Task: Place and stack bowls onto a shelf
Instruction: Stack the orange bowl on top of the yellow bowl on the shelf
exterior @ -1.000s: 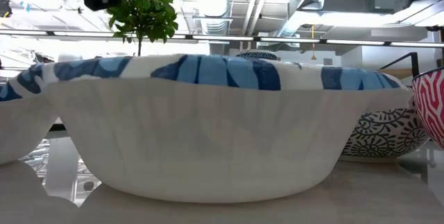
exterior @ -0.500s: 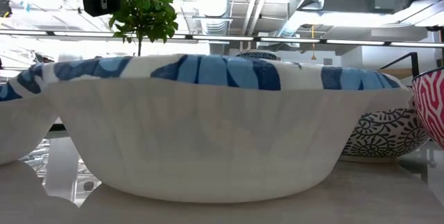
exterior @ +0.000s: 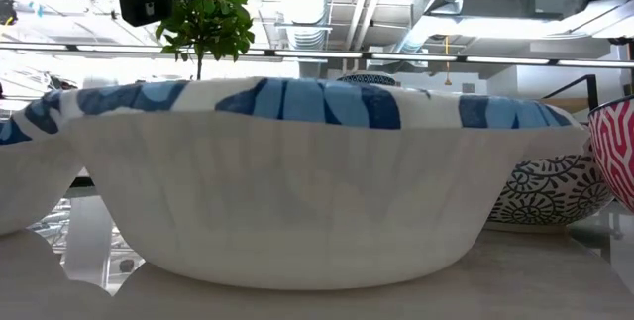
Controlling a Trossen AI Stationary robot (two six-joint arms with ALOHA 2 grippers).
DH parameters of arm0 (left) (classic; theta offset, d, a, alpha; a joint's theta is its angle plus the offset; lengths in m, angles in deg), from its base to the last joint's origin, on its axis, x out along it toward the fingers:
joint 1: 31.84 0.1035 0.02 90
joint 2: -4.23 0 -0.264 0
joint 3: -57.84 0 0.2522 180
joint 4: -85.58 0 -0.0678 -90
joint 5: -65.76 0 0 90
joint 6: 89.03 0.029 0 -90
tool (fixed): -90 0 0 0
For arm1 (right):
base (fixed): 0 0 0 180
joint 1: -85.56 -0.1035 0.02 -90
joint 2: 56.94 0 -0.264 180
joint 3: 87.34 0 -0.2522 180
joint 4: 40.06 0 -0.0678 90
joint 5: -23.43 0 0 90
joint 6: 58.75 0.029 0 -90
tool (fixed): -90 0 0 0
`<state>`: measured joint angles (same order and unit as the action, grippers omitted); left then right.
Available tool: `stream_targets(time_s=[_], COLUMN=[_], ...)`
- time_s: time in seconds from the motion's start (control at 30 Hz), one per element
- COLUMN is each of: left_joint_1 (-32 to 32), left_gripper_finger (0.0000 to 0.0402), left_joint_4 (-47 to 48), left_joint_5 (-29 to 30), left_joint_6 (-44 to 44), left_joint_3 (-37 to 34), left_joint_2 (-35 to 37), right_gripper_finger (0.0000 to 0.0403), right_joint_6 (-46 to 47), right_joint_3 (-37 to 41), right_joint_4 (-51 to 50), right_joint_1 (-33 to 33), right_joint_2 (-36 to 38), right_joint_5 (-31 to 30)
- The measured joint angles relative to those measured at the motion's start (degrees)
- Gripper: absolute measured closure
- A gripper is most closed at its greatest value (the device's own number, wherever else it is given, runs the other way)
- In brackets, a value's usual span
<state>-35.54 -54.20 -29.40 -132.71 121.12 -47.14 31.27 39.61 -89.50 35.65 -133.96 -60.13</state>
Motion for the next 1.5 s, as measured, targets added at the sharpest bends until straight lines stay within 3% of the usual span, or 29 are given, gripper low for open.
stream_targets(time_s=[0.23,0.67,0.93,1.07,1.3,1.5], left_joint_1=[0.0,0.0,0.0,0.0,0.1,0.1], left_gripper_finger=[0.0173,0.0173,0.0173,0.0173,0.0173,0.0173], left_joint_4=[2.1,4.2,6.2,6.3,6.3,6.3], left_joint_5=[1.8,3.1,4.2,4.4,4.5,3.9], left_joint_6=[-0.1,0.3,0.4,0.7,1.4,0.8], left_joint_3=[0.0,0.0,0.0,0.0,0.0,0.0], left_joint_2=[0.0,0.0,0.0,0.0,0.0,0.0], right_gripper_finger=[0.0366,0.0366,0.0366,0.0366,0.0366,0.0366], right_joint_6=[1.1,0.0,7.7,5.7,-6.2,-12.5], right_joint_3=[-2.4,-6.1,-6.0,-6.0,-6.0,-9.9], right_joint_4=[-7.6,-19.2,-33.8,-32.4,-28.9,-26.6], right_joint_1=[3.4,11.4,18.6,24.3,34.7,38.7], right_joint_2=[3.2,15.9,13.4,12.5,9.7,9.3], right_joint_5=[-0.9,-0.9,1.5,0.1,-0.5,0.2])
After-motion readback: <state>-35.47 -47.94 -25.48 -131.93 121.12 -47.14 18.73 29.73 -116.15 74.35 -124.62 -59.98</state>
